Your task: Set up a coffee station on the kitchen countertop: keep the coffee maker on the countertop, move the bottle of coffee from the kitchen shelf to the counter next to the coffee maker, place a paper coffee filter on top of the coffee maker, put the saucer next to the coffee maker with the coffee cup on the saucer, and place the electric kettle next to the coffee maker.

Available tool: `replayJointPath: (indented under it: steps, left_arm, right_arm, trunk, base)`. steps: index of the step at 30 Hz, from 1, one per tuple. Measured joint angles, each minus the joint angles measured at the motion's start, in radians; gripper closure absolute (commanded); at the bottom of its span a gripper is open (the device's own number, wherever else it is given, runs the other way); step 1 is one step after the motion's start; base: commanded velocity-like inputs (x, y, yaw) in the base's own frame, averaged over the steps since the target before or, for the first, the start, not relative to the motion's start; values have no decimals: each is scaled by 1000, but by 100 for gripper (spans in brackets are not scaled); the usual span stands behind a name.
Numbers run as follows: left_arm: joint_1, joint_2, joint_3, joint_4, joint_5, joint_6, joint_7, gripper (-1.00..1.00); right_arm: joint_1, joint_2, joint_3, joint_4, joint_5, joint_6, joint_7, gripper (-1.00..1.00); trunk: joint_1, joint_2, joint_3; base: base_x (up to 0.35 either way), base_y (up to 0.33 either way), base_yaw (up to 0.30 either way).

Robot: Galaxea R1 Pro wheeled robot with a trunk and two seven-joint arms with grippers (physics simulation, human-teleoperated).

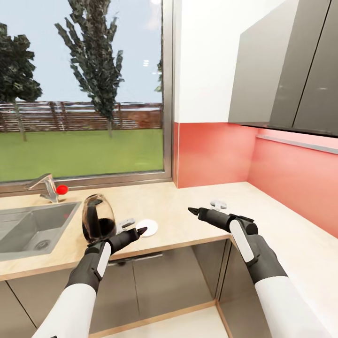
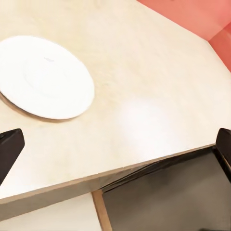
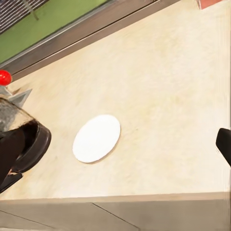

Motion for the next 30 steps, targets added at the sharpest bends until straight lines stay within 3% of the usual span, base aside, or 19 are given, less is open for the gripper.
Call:
replayJointPath:
  steps: [17,30]
  left_arm:
    - [0,-5,0,0,-1,-1,0,-100]
    - [0,-5,0,0,0,-1,0,-100]
  right_arm:
    - [0,3,1,-9,-3,1,-3,-100]
    - [0,2,-1,-10,-4,1,-3,-100]
  trunk:
    - [0,0,0]
    - [0,0,0]
  base:
    - [45,-21,5]
    - [120,-75,170]
